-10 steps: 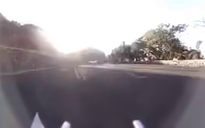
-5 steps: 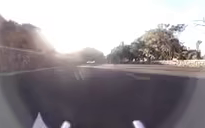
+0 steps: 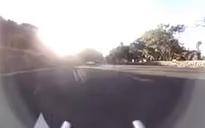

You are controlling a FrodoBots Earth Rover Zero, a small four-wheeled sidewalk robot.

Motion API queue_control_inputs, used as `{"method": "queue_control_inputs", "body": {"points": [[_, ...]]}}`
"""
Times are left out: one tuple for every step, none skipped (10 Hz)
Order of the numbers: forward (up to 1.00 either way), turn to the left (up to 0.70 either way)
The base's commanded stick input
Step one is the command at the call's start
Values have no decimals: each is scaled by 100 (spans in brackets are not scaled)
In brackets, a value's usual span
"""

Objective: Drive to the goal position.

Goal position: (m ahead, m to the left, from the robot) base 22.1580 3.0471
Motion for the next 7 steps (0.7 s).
{"method": "queue_control_inputs", "body": {"points": [[50, 0], [50, 0], [50, 0], [50, 0], [50, 0], [50, 0], [50, 0]]}}
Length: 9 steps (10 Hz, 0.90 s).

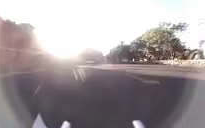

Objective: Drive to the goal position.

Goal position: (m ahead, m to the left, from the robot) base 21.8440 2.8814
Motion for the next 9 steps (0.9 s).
{"method": "queue_control_inputs", "body": {"points": [[50, 0], [50, 0], [50, 0], [50, 0], [50, 0], [50, 0], [50, 0], [50, 0], [50, 0]]}}
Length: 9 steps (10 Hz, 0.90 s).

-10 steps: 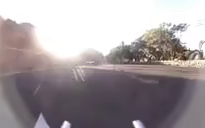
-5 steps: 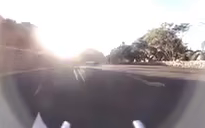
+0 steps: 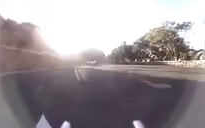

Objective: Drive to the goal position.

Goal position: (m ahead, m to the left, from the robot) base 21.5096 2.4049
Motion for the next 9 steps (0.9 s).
{"method": "queue_control_inputs", "body": {"points": [[50, 0], [50, 0], [50, 0], [50, 0], [50, 0], [50, 0], [50, 0], [50, 0], [50, 0]]}}
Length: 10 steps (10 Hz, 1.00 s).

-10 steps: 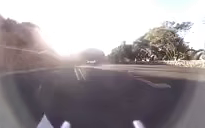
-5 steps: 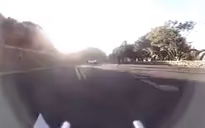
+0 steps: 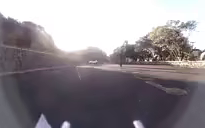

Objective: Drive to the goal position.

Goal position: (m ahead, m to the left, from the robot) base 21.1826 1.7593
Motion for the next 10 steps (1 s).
{"method": "queue_control_inputs", "body": {"points": [[50, 0], [50, 0], [50, 0], [50, 0], [50, 0], [50, 0], [50, 0], [50, 0], [50, 0], [50, 0]]}}
